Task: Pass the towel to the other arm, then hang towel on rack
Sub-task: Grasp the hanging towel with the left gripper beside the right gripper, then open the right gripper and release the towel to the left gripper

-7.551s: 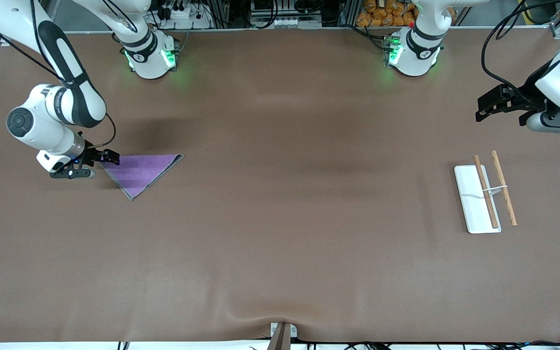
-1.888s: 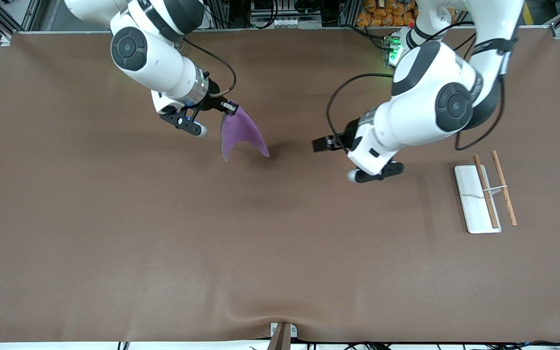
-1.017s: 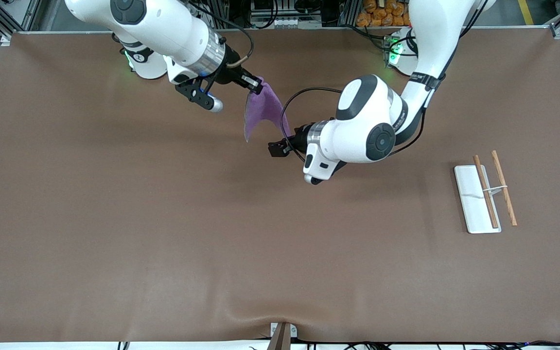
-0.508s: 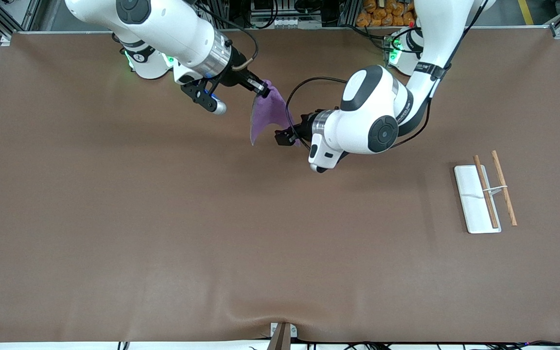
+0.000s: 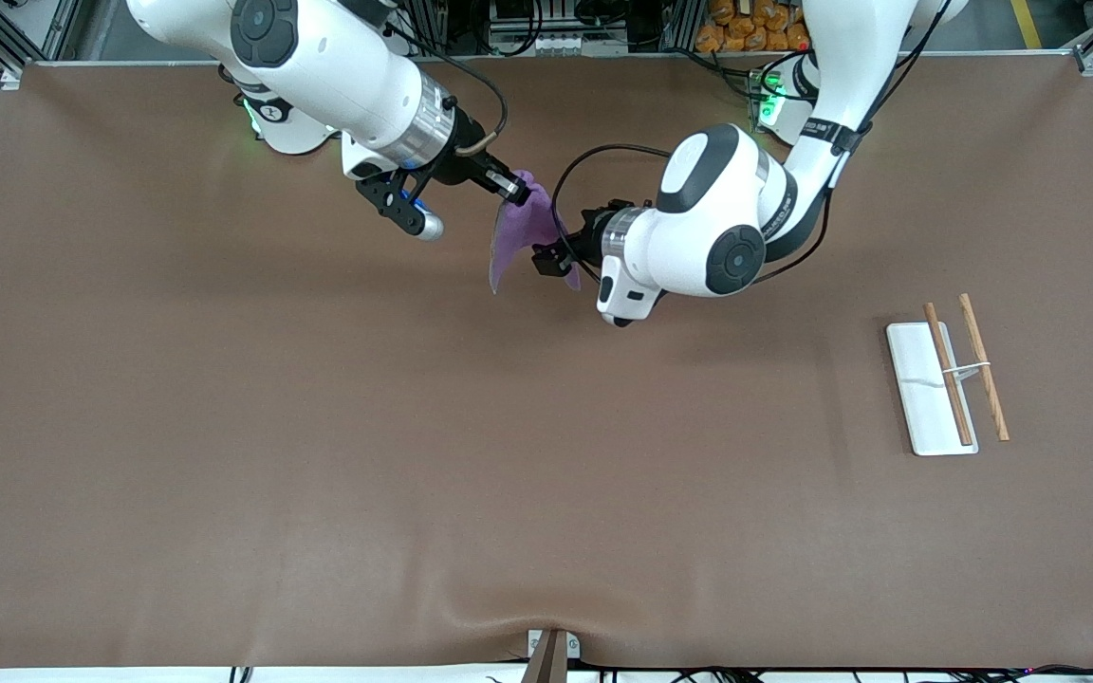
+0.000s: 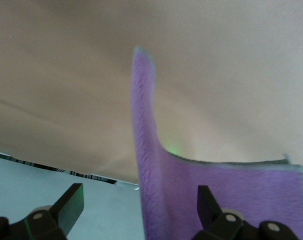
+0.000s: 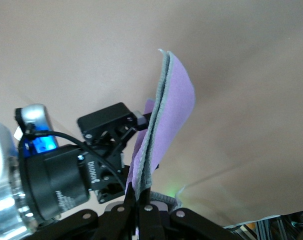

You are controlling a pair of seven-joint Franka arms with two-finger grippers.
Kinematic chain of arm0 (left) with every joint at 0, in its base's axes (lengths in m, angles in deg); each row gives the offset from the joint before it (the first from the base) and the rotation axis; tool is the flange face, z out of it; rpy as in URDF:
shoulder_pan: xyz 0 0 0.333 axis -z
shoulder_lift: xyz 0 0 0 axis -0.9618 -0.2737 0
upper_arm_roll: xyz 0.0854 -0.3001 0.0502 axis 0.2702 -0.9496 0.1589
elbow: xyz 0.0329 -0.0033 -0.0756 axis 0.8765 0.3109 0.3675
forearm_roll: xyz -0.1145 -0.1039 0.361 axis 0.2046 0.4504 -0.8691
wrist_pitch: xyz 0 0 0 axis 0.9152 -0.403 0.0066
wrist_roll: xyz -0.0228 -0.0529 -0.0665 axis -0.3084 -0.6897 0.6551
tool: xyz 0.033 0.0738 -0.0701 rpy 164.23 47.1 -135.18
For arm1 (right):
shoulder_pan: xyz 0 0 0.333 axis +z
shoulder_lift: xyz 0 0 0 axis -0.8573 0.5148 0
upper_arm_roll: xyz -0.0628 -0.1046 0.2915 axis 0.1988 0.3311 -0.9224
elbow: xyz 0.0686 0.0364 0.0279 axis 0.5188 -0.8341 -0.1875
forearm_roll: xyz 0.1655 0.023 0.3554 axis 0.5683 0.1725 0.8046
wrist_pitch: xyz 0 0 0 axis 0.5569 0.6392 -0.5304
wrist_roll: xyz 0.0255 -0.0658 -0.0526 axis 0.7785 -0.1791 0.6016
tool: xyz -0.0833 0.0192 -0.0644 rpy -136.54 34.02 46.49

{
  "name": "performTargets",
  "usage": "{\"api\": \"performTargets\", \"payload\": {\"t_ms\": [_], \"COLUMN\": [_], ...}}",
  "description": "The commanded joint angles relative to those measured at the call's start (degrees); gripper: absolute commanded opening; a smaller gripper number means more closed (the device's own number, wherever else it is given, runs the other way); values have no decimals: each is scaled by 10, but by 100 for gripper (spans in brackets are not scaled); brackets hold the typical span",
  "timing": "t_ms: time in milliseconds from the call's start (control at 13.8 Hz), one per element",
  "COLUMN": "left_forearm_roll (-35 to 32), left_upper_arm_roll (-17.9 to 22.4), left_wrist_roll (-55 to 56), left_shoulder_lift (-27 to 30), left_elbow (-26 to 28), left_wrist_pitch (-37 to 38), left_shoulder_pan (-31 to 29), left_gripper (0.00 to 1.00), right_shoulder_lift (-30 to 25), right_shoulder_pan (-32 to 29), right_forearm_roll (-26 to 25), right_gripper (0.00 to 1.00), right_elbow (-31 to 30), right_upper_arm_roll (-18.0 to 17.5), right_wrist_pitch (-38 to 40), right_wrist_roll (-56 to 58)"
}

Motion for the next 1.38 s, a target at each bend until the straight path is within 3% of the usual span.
{"api": "performTargets", "payload": {"t_ms": [0, 73, 944, 1017, 1089, 1162, 1307], "left_forearm_roll": [12, 7, -28, -42, -54, -64, -110], "left_upper_arm_roll": [1, -4, -4, -3, -1, 1, 2], "left_wrist_roll": [7, -5, -33, -32, -29, -21, 5], "left_shoulder_lift": [12, 12, 16, 18, 19, 19, 19], "left_elbow": [10, 9, 2, 3, 1, -6, -23], "left_wrist_pitch": [2, 3, 7, 7, 10, 13, 20], "left_shoulder_pan": [8, 8, 1, -2, -6, -6, -23], "left_gripper": [33, 0, 0, 0, 0, 0, 0], "right_shoulder_lift": [7, 7, 8, 8, 9, 13, 13], "right_shoulder_pan": [0, 0, 0, 0, -1, -1, 2], "right_forearm_roll": [11, 11, 11, 12, 16, 18, 17], "right_gripper": [0, 0, 0, 18, 84, 98, 100], "right_elbow": [19, 19, 20, 19, 20, 21, 28], "right_upper_arm_roll": [2, 2, 2, 2, 3, 3, 3], "right_wrist_pitch": [8, 8, 11, 11, 10, 10, 11], "right_wrist_roll": [-9, -10, -17, -17, -23, -31, -33]}}
